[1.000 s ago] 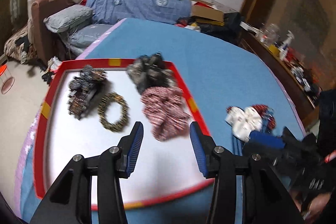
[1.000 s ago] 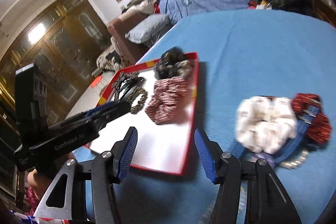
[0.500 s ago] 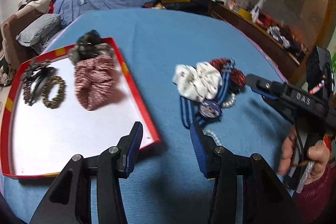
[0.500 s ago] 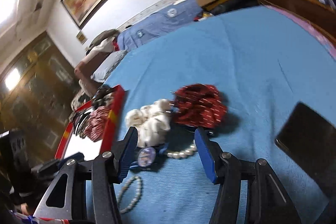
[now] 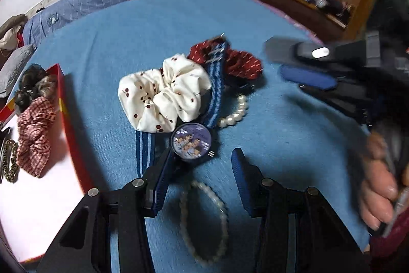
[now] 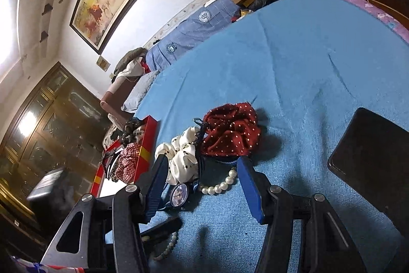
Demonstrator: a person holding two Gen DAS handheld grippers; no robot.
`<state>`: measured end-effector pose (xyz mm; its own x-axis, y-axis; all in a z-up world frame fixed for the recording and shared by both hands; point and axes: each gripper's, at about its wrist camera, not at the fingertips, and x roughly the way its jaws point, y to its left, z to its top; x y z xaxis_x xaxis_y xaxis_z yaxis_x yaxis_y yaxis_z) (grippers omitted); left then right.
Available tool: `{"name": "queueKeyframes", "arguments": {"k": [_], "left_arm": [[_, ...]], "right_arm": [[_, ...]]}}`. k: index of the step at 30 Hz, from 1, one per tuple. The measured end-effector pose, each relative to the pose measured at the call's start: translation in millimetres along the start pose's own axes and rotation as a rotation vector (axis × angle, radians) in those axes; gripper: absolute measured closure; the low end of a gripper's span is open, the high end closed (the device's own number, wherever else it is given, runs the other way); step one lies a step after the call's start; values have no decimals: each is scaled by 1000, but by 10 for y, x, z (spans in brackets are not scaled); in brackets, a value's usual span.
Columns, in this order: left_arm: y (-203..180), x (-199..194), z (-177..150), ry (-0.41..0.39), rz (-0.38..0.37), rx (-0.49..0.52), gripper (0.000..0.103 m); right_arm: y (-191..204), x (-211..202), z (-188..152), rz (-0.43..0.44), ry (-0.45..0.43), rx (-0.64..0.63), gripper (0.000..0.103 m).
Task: Organize jewelry
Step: 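Move both tools back to the remaining accessory pile, then grasp the blue-strapped watch with the left tool while the right tool grasps the red polka-dot scrunchie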
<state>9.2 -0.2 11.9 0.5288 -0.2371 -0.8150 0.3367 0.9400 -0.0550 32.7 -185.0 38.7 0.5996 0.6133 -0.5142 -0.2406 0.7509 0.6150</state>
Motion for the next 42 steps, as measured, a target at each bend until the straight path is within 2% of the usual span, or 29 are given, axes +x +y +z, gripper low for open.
{"name": "queueKeyframes", "arguments": {"k": [5, 9, 13, 17, 21, 27, 33, 35, 40, 42], "left_arm": [[33, 160, 142, 14, 23, -1, 58], [-24, 227, 212, -4, 38, 34, 57], [-53, 167, 108, -41, 30, 28, 62], [-46, -4, -65, -74, -40, -12, 62], [-17, -396, -155, -189, -87, -41, 62], [62, -835, -176, -264, -87, -76, 62], [82, -1055, -182, -302, -61, -80, 62], [102, -1072, -191, -305, -54, -82, 62], [111, -1011, -204, -298, -39, -92, 62], [81, -964, -202, -293, -27, -88, 62]], "right_arm": [[5, 8, -1, 20, 5, 8, 42], [-5, -5, -2, 26, -1, 9, 42], [-22, 8, -8, 25, 3, 16, 42], [-39, -2, -1, 18, -3, 20, 42], [-61, -29, 9, 6, -21, 22, 42], [-176, -71, 63, -43, -56, 64, 42], [-75, 192, 129, -99, 43, 10, 42], [-23, 284, 204, -130, 60, -22, 35], [15, 670, 377, -253, 118, -93, 32], [-35, 784, 355, -231, 153, -92, 34]]}}
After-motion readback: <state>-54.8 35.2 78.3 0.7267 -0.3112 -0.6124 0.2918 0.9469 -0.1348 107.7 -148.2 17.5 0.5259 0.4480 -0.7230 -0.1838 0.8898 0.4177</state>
